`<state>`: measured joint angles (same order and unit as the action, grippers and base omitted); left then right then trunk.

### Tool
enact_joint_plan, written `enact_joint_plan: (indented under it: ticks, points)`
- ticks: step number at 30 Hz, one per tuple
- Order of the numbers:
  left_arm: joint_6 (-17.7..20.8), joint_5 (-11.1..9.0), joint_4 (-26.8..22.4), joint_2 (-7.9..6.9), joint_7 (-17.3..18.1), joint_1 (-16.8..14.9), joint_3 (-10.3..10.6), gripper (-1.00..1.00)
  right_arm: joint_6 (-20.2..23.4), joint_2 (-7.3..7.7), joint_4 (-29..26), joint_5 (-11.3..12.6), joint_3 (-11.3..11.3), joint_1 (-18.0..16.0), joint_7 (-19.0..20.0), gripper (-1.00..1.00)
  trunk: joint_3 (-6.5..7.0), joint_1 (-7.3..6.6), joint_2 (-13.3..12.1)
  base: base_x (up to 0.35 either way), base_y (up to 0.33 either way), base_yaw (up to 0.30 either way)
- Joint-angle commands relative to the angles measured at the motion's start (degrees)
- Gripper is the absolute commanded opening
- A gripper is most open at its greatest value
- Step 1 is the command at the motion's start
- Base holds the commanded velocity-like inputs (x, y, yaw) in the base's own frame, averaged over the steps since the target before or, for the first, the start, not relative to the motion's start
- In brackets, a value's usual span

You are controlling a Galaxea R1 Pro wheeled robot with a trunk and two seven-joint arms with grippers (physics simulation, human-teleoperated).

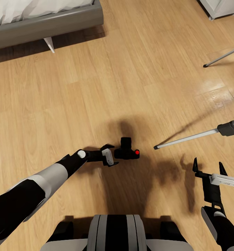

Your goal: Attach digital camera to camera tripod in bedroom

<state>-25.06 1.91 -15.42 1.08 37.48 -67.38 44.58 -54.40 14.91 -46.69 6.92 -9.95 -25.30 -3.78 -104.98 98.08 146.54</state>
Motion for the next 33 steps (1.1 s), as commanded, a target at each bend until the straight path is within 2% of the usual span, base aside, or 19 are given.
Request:
enact_joint_plan:
  ticks: [1,13,21,33]
  points:
    - [-0.25,0.2,0.04,0.04,0.04,-0.03,-0.02,1.0,-0.16,0.03,0.02,0.19,0.1,-0.02,-0.09,1.0,-0.02,-0.01,0.01,0.0,0.0,0.0]
    - [-0.25,0.2,-0.02,0.3,0.01,-0.03,-0.02,1.0,-0.13,-0.16,0.02,0.19,0.1,-0.02,-0.09,1.0,-0.02,-0.01,0.01,0.0,0.0,0.0]
    - [-0.25,0.2,-0.04,0.32,0.02,-0.03,-0.02,1.0,-0.1,-0.88,0.02,0.19,0.1,-0.02,-0.09,1.0,-0.02,-0.01,0.01,0.0,0.0,0.0]
    - [-0.25,0.17,-0.04,0.3,-0.02,-0.03,-0.02,1.0,-0.22,-2.9,0.02,0.19,0.17,-0.02,-0.09,1.0,-0.02,-0.01,0.01,0.0,0.0,0.0]
